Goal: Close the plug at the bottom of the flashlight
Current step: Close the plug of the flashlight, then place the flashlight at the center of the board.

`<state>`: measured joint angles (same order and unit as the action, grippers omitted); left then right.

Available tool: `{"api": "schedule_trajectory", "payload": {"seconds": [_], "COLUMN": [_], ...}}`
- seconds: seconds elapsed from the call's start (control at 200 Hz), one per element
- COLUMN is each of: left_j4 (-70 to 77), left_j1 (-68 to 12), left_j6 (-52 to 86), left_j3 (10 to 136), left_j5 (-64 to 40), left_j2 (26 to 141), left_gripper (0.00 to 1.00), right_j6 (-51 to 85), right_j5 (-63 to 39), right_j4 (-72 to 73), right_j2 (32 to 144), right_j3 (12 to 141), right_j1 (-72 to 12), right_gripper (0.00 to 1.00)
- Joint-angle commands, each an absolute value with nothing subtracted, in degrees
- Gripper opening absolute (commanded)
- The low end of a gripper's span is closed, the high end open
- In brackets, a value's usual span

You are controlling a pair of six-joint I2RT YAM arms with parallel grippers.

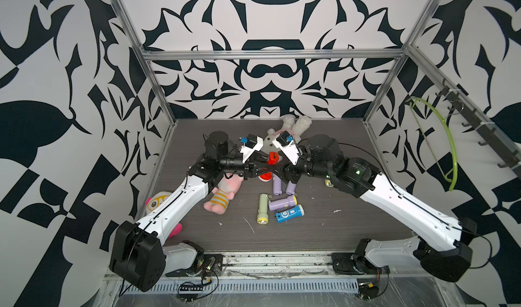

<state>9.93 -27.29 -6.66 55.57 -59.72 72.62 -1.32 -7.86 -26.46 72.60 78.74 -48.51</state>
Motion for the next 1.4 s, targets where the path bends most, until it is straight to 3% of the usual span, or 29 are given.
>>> {"api": "schedule_trajectory", "payload": {"seconds": [0.0,0.41,0.82,0.89,1.02,1.155,1.245,1.395], "left_j4": [12.7,14.9,16.9,18.2,22.1,28.0,31.8,33.8], "left_j1": [-27.7,-28.2,-28.4,-28.3,-28.4,-28.5,-28.6,-28.9], "left_j6": [-5.9,-4.7,-3.5,-2.6,-0.3,4.1,6.7,8.1], "left_j3": [55.9,56.2,57.3,57.3,57.5,57.4,57.4,57.9], "left_j5": [-61.9,-61.9,-60.4,-59.8,-58.9,-56.7,-56.3,-55.5], "left_j2": [72.6,72.6,72.6,74.3,75.1,76.2,77.0,77.4], "left_gripper": [0.00,0.00,0.00,0.00,0.00,0.00,0.00,0.00], "right_j6": [4.8,10.3,12.6,12.8,13.2,13.5,13.8,14.1], "right_j5": [-10.6,-15.9,-15.8,-15.9,-15.7,-15.2,-14.9,-14.7], "right_j4": [-18.5,-15.1,-14.6,-15.0,-15.2,-14.7,-14.4,-14.2], "right_j2": [70.2,73.0,74.5,74.8,75.4,75.3,75.3,75.4], "right_j3": [77.6,76.6,75.8,75.8,75.7,75.1,74.8,74.5], "right_j1": [-45.4,-43.4,-43.4,-43.4,-43.4,-43.5,-43.4,-43.3], "right_gripper": [0.71,0.66,0.39,0.39,0.54,0.56,0.56,0.42]}}
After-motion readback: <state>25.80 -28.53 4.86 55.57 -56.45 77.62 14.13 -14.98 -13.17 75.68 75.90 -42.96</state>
